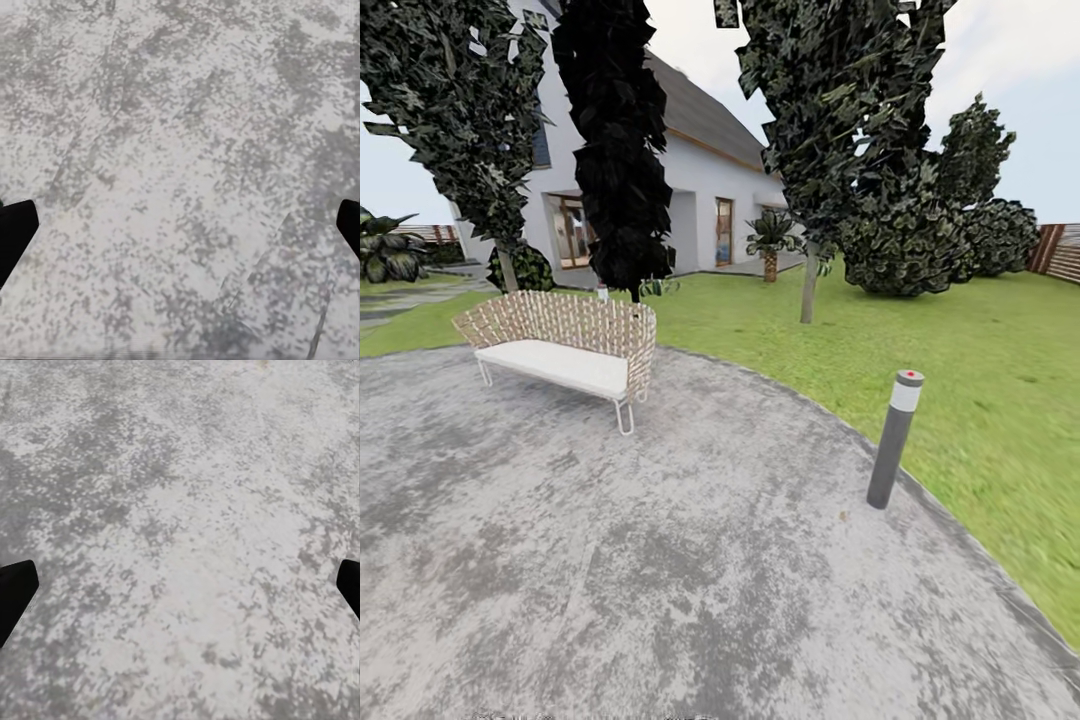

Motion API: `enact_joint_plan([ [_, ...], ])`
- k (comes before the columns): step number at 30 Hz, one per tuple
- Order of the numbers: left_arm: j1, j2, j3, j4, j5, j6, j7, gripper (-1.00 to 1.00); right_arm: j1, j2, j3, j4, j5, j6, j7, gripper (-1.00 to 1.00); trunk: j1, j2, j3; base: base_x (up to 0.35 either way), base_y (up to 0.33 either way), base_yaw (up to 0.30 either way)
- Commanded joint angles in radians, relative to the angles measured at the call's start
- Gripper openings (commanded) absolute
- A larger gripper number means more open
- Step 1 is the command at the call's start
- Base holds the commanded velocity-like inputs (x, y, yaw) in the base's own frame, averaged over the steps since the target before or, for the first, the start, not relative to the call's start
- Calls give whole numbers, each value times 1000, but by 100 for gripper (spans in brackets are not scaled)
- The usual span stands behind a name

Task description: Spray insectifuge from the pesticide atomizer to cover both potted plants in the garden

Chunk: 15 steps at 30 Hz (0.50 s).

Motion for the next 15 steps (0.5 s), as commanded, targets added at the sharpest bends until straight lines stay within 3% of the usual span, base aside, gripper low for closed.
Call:
enact_joint_plan([
  [1,-1,0,2,2,0,-3,0,100,0,0,0,0,0,-3,-1,100,4,-8,-4,0,0,274],
  [7,-1,0,2,2,0,-3,1,100,0,0,0,0,0,-3,-1,100,27,-50,-23,0,0,274],
  [15,-1,-1,2,2,1,-5,0,100,0,0,0,1,0,-3,-1,100,27,-50,-23,0,0,274],
])
